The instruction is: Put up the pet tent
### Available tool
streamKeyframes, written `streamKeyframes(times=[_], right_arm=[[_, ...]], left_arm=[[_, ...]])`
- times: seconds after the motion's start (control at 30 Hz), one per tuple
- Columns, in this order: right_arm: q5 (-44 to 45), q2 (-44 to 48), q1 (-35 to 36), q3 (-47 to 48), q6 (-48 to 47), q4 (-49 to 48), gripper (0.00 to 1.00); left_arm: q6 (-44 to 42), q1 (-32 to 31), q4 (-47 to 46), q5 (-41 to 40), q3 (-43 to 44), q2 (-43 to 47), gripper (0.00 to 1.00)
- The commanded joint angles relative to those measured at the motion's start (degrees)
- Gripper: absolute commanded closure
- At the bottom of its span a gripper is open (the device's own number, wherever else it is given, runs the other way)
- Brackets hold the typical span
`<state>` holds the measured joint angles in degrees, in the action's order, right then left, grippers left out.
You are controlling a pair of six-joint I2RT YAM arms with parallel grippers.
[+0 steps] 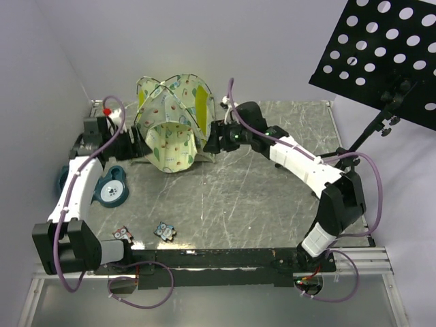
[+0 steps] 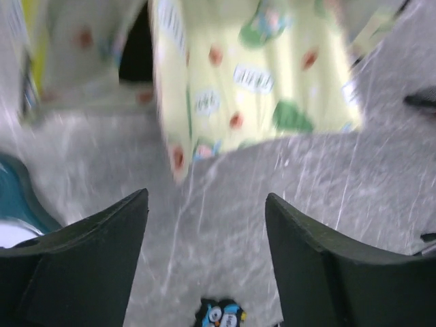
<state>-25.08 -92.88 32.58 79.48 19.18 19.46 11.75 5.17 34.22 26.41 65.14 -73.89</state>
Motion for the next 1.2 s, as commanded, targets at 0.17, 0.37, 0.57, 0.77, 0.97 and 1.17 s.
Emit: streamKeyframes(times=[0.17, 0.37, 0.57, 0.77, 0.97, 1.17], right_arm=[[4.9, -9.8, 5.7, 3.7, -0.1, -5.6, 0.34], [9.8, -13.9, 6.4, 8.0, -2.4, -9.8, 0.69], [18.5, -20.0, 6.5, 15.0, -6.2, -12.6, 1.00], [24.2, -24.3, 6.5, 20.4, -9.5, -17.9, 1.00], [17.8, -17.4, 5.6, 14.9, -9.3, -14.8, 0.96], [3.2, -4.3, 3.6, 3.9, -8.6, -9.4, 0.73]], left_arm=[[7.1, -0.2, -7.4, -1.7, -9.8, -1.7, 0.37], [9.5, -1.4, -15.8, -0.1, -7.8, -7.4, 0.67], [12.3, -2.4, -23.8, -0.2, -0.8, -16.8, 0.99], [17.3, -3.1, -29.9, -1.4, 5.8, -23.1, 0.99], [13.9, -3.4, -29.9, 1.8, 4.5, -23.7, 0.79], [-16.2, -3.1, -8.4, 6.8, 3.1, -12.6, 0.39]])
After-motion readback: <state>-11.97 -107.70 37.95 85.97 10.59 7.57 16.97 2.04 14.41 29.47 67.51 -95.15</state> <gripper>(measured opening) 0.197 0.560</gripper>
